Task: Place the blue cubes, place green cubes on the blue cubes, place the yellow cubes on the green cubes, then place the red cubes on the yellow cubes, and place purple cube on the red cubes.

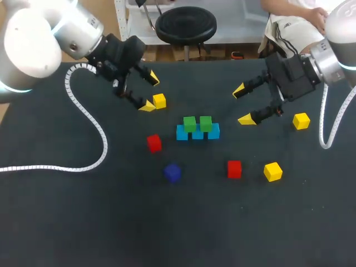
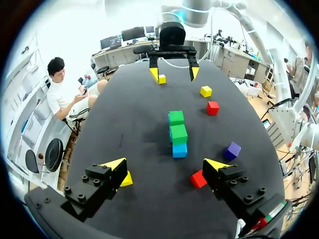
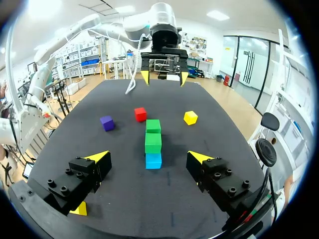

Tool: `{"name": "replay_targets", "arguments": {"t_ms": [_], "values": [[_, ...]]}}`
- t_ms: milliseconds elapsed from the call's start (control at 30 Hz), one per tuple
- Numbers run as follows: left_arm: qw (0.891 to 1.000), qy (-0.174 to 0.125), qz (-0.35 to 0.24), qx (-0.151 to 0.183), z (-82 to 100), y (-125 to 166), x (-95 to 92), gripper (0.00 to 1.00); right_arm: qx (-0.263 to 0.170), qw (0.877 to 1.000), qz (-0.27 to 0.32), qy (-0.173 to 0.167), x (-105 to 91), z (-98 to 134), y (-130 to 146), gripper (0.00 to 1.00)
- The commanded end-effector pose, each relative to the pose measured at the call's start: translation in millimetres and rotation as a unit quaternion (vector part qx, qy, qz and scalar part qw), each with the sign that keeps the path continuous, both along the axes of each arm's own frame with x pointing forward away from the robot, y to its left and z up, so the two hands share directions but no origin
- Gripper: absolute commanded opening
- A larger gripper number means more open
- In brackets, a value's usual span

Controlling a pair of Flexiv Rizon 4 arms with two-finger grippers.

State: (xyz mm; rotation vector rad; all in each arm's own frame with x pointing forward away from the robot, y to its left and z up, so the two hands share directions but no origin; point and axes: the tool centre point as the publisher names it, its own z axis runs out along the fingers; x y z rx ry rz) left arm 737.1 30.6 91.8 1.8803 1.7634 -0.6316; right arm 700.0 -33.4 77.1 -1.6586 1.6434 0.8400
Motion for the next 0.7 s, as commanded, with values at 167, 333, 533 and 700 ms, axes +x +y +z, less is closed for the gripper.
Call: {"name": "replay_targets", "arguments": {"t_ms": [167, 333, 533, 700], "values": [[1.0, 0.004, 0.008, -0.01, -1.9, 0.7, -7.3, 1.0, 0.0, 1.0, -0.001, -0.001, -1.0, 0.2, -0.1, 1.0], [1.0, 0.003, 0.004, -0.009, -1.4, 0.1, -7.1, 1.0, 0.0, 1.0, -0.001, -0.001, -1.0, 0.2, -0.1, 1.0], [1.0, 0.003, 0.004, -0.009, -1.4, 0.1, -7.1, 1.0, 0.0, 1.0, -0.001, -0.001, -1.0, 0.2, -0.1, 1.0], [1.0, 0.003, 0.004, -0.009, -1.4, 0.1, -7.1, 1.0, -0.039, 0.998, 0.042, -0.016, -18.4, 4.2, 1.5, 1.0]]}}
